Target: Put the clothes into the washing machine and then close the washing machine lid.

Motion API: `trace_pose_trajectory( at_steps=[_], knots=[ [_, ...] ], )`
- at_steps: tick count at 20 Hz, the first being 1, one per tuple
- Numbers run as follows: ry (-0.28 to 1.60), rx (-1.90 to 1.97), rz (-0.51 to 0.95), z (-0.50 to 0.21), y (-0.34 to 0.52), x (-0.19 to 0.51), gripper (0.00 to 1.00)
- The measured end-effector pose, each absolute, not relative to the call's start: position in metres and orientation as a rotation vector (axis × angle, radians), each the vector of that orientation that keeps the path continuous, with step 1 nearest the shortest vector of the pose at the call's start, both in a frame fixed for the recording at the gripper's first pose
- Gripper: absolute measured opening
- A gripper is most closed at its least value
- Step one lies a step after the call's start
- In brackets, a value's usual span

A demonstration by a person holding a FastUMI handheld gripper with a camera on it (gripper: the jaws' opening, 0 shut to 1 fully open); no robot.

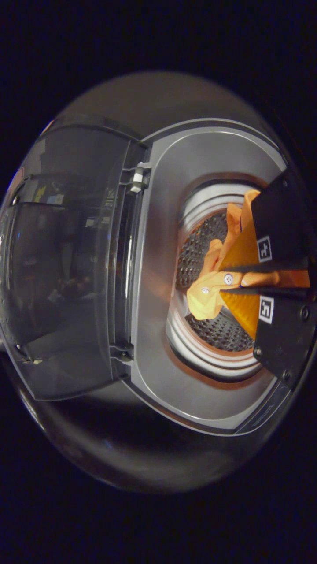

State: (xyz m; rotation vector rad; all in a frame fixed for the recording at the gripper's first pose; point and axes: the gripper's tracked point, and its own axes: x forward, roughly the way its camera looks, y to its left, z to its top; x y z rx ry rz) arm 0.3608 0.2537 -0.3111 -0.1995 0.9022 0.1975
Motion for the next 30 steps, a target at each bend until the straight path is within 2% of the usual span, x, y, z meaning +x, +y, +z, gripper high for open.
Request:
trace_pose_trajectory(
  at_steps=[1,2,9,13,19,25,30],
  knots=[
    [0.888,-0.192,0.194,-0.309,0.254,0.364,0.23],
    [0.876,-0.189,0.198,-0.309,0.255,0.366,0.27],
    [0.735,-0.269,0.196,-0.267,0.249,0.381,1.00],
    [0.637,-0.217,0.222,-0.225,0.265,0.392,1.00],
    [0.300,-0.256,0.150,-0.106,0.272,0.422,0.97],
    [-0.012,-0.086,0.133,0.009,0.296,0.441,0.96],
    [-0.096,0.015,0.078,0.046,0.300,0.474,0.96]
  ],
)
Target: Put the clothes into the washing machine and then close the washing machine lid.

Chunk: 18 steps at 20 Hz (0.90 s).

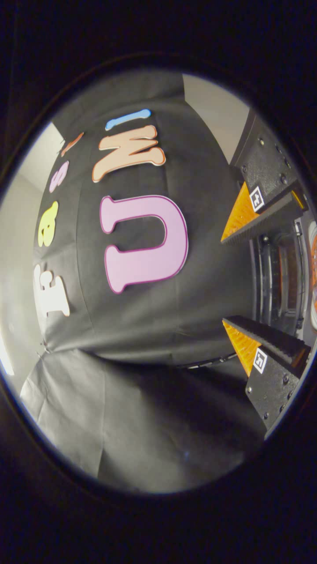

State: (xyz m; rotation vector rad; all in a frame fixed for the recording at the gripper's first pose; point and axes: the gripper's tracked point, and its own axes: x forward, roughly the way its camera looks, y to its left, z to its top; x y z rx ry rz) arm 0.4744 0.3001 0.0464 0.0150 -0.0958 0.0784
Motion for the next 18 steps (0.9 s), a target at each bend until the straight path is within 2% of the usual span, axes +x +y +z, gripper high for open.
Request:
trace_pose_trajectory(
  at_steps=[5,11,13,18],
  knots=[
    [0.002,0.047,0.004,0.024,0.295,0.520,0.96],
    [0.062,-0.187,0.061,-0.023,0.320,0.535,0.96],
    [0.010,-0.082,0.050,-0.023,0.317,0.539,0.95],
    [-0.016,-0.112,0.052,-0.017,0.315,0.533,0.94]
  ],
)
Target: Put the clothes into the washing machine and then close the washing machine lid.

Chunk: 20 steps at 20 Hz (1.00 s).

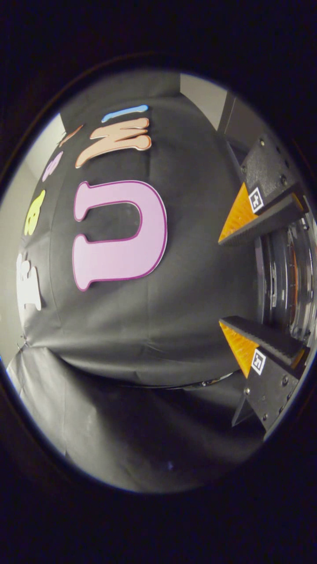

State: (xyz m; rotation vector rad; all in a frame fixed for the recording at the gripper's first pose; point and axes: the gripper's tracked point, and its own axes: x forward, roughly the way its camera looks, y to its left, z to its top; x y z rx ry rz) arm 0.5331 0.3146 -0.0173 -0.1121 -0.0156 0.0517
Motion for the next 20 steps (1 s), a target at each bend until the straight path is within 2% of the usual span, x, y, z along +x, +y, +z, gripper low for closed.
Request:
trace_pose_trajectory(
  at_steps=[20],
  knots=[
    [-0.170,-0.099,0.079,-0.015,0.304,0.442,0.96]
  ],
)
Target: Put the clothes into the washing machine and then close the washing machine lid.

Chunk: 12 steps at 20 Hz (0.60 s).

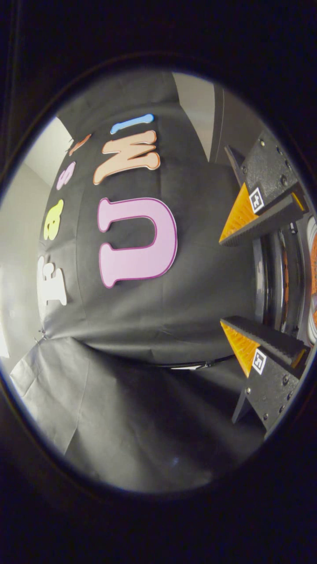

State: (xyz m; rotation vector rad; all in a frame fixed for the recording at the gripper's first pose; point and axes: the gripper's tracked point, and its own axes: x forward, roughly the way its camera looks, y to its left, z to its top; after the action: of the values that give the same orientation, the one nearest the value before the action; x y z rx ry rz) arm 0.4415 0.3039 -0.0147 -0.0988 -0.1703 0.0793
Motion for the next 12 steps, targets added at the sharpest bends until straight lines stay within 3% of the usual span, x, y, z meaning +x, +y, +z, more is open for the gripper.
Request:
trace_pose_trajectory(
  at_steps=[12],
  knots=[
    [-0.202,-0.108,0.100,-0.025,0.300,0.410,0.97]
  ],
)
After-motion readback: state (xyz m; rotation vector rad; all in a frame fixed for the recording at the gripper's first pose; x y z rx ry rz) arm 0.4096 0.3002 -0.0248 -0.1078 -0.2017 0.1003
